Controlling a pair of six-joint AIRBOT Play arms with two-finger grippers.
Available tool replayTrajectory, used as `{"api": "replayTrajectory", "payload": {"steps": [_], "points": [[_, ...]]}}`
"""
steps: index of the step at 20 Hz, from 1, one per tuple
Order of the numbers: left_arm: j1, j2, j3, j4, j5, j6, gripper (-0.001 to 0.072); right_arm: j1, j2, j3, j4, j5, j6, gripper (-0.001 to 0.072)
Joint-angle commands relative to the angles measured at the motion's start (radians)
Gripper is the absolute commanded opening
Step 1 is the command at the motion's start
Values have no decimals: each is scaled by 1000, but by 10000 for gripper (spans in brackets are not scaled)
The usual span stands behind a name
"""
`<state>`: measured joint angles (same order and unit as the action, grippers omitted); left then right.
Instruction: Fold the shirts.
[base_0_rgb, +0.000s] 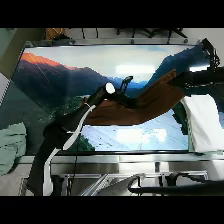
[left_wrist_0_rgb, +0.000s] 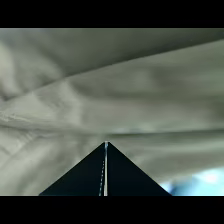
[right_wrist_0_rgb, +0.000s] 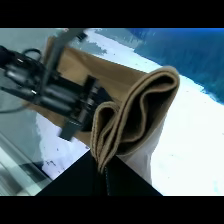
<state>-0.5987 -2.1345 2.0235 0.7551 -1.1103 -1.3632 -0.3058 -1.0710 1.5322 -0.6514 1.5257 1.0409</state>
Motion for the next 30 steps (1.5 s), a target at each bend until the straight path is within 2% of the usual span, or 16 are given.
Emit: {"api": "replayTrajectory", "payload": {"steps": [1, 4, 7, 10, 12, 14, 15, 16, 17, 18, 20, 23, 26, 27, 29, 30], "points": [[117, 116, 81, -81, -235, -7, 12, 13, -12, -1, 39, 6, 8, 14], [286, 357, -13, -324, -280, 81, 11, 103, -13, -1, 140, -28, 7, 15], [448, 586, -90, -398, -280, 118, 11, 312, -24, -11, 151, -198, 7, 15], [593, 731, -99, -381, -309, 119, 11, 589, -89, -46, 151, -500, -11, 15], [666, 792, -99, -380, -348, 121, 11, 788, -182, -61, 151, -776, -24, 16], [709, 825, -99, -380, -388, 125, 12, 992, -331, -61, 151, -1117, -29, 26], [721, 835, -99, -381, -403, 125, 12, 1084, -418, -61, 152, -1315, -63, 119], [729, 841, -99, -381, -409, 124, 11, 1154, -495, -60, 151, -1495, -69, 336], [729, 842, -99, -385, -407, 124, 12, 1206, -558, -56, 151, -1621, -68, 480], [725, 841, -99, -386, -407, 118, 11, 1231, -588, -55, 150, -1644, -69, 483], [710, 841, -99, -386, -410, 113, 12, 1225, -579, -55, 108, -1504, -69, 483], [708, 841, -99, -389, -409, 113, 12, 1136, -456, -55, 46, -1261, -69, 482], [710, 841, -99, -388, -416, 113, 12, 966, -297, -55, -39, -911, -64, 482], [710, 841, -99, -388, -421, 113, 12, 895, -253, -55, -76, -789, -28, 482], [710, 841, -99, -388, -424, 113, 11, 728, -177, -56, -181, -568, 137, 491], [710, 841, -99, -388, -424, 113, 11, 651, -157, -56, -235, -489, 209, 582]]}}
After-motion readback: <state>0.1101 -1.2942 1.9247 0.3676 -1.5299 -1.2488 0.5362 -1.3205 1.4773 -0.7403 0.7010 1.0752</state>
